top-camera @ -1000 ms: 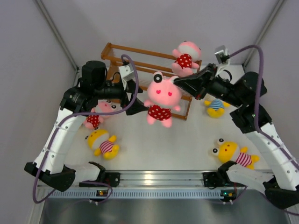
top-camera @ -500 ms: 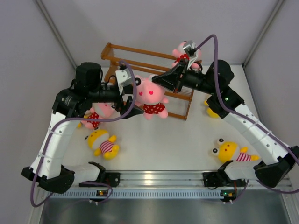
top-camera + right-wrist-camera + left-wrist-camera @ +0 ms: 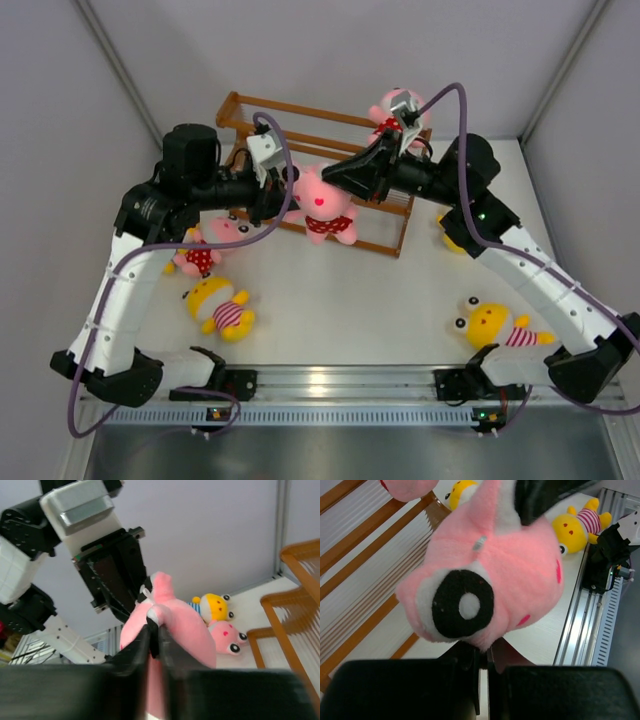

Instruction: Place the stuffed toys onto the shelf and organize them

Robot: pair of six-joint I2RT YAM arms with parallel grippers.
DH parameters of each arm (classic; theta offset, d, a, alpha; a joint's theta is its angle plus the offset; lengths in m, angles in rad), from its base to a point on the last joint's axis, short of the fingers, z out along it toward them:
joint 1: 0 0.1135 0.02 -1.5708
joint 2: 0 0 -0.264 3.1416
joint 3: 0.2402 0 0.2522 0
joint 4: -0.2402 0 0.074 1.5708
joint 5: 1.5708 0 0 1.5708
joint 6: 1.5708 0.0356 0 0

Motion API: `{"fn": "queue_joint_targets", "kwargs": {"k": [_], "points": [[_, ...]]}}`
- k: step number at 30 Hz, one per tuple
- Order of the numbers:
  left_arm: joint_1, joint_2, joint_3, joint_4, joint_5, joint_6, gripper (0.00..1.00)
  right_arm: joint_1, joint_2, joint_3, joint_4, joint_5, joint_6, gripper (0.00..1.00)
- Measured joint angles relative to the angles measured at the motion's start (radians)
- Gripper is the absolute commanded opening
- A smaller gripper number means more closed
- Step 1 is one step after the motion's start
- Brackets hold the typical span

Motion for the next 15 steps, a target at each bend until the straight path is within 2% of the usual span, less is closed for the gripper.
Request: {"fn": "queue_joint_targets", "kwargs": {"k": [1, 2, 5, 10, 15], "points": [[0.0, 0.0, -0.005, 0.002, -0.011, -0.005, 0.0, 0.0, -0.006, -0.01, -0.011, 0.014, -0.011, 0.55], [0.0, 0.002, -0.01, 0.003, -0.021, -0.01, 0.0, 0.002, -0.014, -0.02, -0.028, 0.051, -0.039, 0.58], [0.0, 0.02, -0.022, 0.016, -0.048, -0.024, 0.0, 0.011, -0.051, -0.044, -0.132, 0.214, -0.142, 0.99], [0.002, 0.066, -0.03, 0.039, -0.1, -0.047, 0.0, 0.023, -0.143, -0.108, -0.283, 0.454, -0.417, 0.99], [0.015, 0.097, -0.042, 0.044, -0.121, -0.076, 0.0, 0.144, -0.343, -0.356, -0.295, 0.503, -0.805, 0.99]]}}
